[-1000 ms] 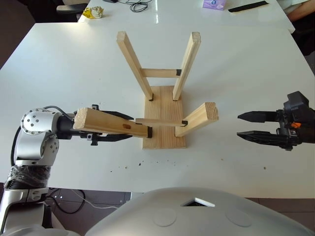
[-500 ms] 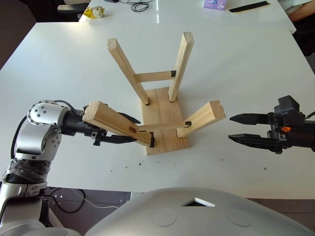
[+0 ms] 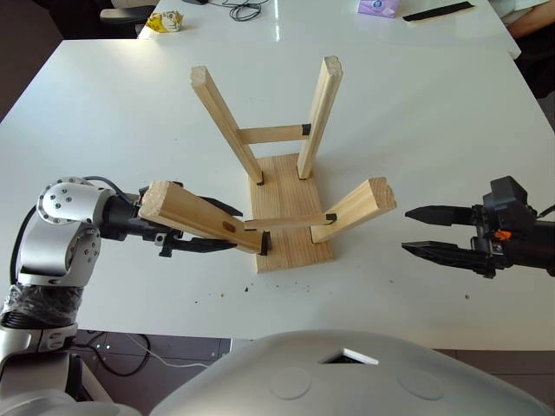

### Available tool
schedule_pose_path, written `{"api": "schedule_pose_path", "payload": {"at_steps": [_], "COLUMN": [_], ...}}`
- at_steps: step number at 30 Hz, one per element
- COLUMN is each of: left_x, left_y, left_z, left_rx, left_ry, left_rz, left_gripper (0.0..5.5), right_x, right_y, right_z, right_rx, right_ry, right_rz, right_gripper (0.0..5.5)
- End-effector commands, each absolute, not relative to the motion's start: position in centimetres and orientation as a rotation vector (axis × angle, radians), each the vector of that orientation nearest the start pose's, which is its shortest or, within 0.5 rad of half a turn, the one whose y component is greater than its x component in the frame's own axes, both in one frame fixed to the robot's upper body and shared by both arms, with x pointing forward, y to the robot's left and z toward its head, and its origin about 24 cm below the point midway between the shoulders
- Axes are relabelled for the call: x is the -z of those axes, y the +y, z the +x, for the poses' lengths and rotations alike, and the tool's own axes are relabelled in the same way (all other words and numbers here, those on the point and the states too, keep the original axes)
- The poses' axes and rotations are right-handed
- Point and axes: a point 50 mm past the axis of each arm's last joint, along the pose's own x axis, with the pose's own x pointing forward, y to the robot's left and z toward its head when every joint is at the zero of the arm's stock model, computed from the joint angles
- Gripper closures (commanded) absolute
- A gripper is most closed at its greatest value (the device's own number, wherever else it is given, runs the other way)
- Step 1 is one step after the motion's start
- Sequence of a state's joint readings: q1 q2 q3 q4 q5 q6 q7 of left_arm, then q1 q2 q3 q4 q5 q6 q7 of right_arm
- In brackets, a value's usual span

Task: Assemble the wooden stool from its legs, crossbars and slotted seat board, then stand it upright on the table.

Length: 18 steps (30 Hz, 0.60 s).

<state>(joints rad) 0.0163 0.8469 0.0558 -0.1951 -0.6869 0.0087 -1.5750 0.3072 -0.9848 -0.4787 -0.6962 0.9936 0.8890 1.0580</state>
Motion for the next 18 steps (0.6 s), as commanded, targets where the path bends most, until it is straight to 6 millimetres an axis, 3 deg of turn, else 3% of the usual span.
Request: {"api": "schedule_pose_path", "payload": {"at_steps": [1, 18], "left_x": [-12.95, -12.72], "left_y": [22.28, 22.72], "left_z": [19.13, 19.32], "left_rx": [1.622, 1.567], "left_ry": [0.011, 0.000], "left_rz": [0.256, 0.305], "left_gripper": [3.38, 3.38], "right_x": [-16.62, -16.50], "right_y": [-22.19, -22.26], "right_z": [14.87, 14.80], "right_rx": [-1.189, -1.174], "right_ry": [0.495, 0.482], "right_rz": [0.002, 0.000], "right_gripper": [2.51, 2.51]}}
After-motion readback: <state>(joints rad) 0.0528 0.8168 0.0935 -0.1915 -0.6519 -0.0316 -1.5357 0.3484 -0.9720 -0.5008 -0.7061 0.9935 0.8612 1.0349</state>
